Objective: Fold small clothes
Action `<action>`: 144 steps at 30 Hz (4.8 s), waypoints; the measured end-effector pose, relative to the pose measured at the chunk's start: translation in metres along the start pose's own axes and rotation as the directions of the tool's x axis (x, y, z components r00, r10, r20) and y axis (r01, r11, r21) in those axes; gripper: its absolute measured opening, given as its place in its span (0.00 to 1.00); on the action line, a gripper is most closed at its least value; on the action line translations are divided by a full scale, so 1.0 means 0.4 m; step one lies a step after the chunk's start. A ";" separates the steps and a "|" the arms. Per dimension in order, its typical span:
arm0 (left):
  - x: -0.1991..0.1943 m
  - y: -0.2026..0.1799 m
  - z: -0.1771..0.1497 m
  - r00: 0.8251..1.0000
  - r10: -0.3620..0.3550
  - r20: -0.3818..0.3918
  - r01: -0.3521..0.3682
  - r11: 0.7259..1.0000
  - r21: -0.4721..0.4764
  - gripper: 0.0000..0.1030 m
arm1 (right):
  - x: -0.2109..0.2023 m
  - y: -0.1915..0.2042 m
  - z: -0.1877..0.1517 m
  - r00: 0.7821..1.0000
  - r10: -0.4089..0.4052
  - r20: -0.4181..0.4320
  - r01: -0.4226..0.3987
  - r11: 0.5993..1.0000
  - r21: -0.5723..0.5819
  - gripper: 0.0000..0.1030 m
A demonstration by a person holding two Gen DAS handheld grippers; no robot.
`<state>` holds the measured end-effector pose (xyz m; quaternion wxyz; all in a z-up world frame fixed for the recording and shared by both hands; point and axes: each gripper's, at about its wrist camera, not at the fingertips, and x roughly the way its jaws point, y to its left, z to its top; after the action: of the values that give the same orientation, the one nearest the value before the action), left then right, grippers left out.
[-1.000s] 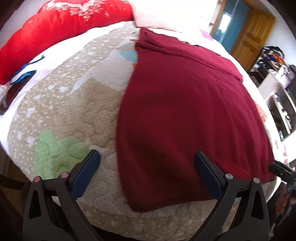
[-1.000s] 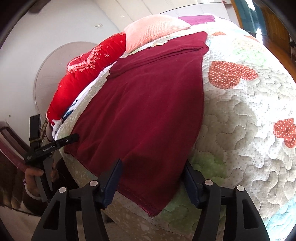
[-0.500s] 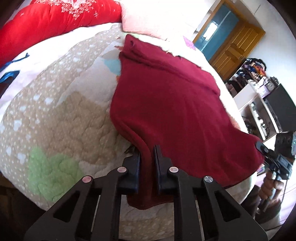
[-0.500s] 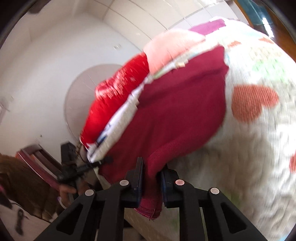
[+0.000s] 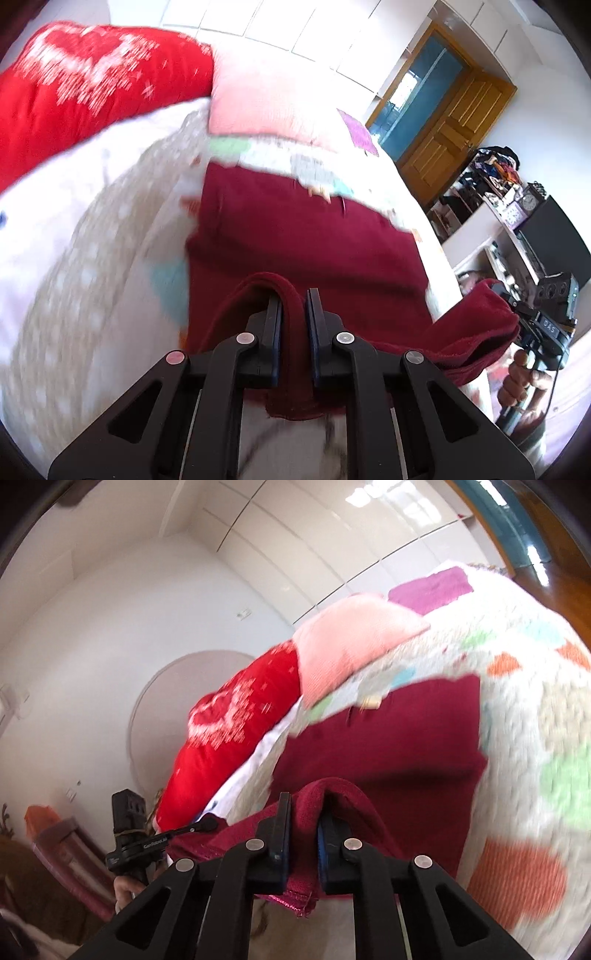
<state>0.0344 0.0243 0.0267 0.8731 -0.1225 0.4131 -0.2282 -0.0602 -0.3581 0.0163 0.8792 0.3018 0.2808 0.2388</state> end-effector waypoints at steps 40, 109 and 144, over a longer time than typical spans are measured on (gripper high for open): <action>0.429 0.081 0.256 0.955 0.298 -0.015 -0.298 0.955 -0.016 0.79 | 0.463 -0.275 0.294 0.862 -0.502 -0.073 0.493 0.863 -0.112 0.40; 0.151 0.031 -0.011 0.934 0.354 -0.041 -0.355 0.935 -0.002 0.79 | 0.197 -0.061 0.001 0.834 -0.537 -0.126 0.520 0.842 -0.142 0.69; 0.380 0.150 0.114 0.956 0.253 -0.149 -0.267 0.960 -0.081 0.87 | 0.289 -0.319 0.153 0.851 -0.519 -0.083 0.518 0.855 -0.026 0.96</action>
<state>0.1721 0.0014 -0.0700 0.8577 -0.0949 0.4956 -0.0983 0.0950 -0.4038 -0.0685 0.8984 0.2031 0.3893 0.0062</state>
